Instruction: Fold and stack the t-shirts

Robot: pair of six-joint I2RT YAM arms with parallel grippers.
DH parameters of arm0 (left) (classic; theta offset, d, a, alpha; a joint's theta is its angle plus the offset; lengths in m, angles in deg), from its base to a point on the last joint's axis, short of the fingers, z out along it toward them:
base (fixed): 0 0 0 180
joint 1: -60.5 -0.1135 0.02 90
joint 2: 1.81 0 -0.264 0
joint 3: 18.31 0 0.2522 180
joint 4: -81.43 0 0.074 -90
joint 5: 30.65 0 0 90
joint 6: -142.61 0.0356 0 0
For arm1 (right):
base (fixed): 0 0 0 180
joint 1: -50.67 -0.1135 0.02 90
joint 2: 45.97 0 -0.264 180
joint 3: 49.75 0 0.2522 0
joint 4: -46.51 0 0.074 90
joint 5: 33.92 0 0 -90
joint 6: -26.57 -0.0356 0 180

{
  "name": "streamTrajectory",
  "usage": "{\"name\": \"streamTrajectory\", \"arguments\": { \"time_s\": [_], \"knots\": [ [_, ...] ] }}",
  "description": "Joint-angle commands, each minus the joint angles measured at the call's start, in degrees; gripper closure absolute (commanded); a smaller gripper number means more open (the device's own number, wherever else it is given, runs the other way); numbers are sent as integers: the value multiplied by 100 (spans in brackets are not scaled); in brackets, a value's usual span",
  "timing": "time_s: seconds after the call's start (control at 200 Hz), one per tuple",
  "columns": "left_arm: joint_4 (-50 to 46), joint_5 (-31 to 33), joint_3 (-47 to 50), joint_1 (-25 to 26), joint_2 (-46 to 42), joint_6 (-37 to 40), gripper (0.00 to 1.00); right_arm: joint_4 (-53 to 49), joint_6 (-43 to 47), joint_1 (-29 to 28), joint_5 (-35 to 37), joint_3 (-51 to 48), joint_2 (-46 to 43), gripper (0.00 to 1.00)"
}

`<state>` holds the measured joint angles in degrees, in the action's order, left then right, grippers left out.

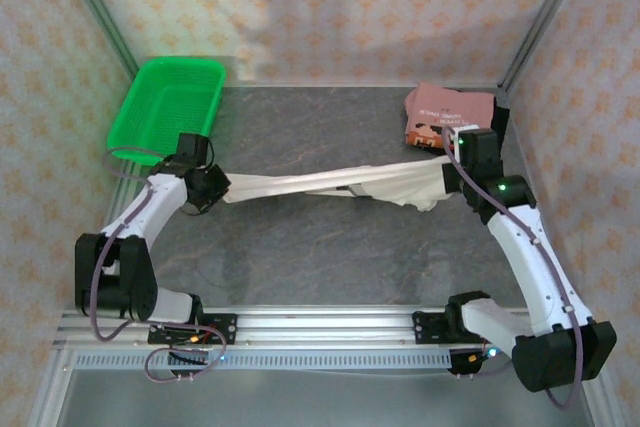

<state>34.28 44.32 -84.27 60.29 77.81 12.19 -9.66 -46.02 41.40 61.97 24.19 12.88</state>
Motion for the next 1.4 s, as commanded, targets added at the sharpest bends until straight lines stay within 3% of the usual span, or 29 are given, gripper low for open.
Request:
{"name": "streamTrajectory", "arguments": {
  "time_s": [0.0,0.26,0.44,0.545,0.62,0.676,0.751,0.826,0.891,0.991,1.081,1.201,1.396],
  "knots": [
    [-119,550,548,-103,-236,-4,100,-82,-351,137,58,-150,-426,100],
    [-8,785,1536,-107,-528,-176,100,-572,-3105,137,-425,-1103,-1815,100],
    [-46,1051,1882,-128,-547,-211,100,-1134,-4290,104,-939,-1389,-2144,100],
    [-62,1117,1975,-129,-467,-263,100,-1780,-4770,-11,-886,-1569,-2280,100],
    [-124,1201,2010,-136,-366,-304,100,-2264,-5053,-92,-666,-1744,-2465,92],
    [-107,1204,2047,-135,-329,-335,100,-2406,-5351,-200,-518,-1808,-2610,76],
    [-134,1209,2065,-129,-357,-389,87,-2489,-5703,-278,-377,-1817,-2697,65],
    [-237,1300,2089,-130,-556,-496,69,-2467,-5750,-285,-394,-1781,-2668,62],
    [-402,1432,2066,-129,-836,-569,46,-2435,-5791,-285,-248,-1660,-2668,60],
    [-714,1593,1926,-136,-1373,-655,30,-2137,-5768,-285,-94,-1519,-2636,57],
    [-925,1643,1725,-133,-1850,-673,25,-1404,-5554,-289,-486,-1562,-2341,54],
    [-871,1337,1370,-121,-2089,-517,23,-496,-5614,-298,-1415,-1606,-1300,54],
    [-245,-65,639,-77,-776,301,26,729,-5683,-335,-2135,-1634,257,55]
  ]
}}
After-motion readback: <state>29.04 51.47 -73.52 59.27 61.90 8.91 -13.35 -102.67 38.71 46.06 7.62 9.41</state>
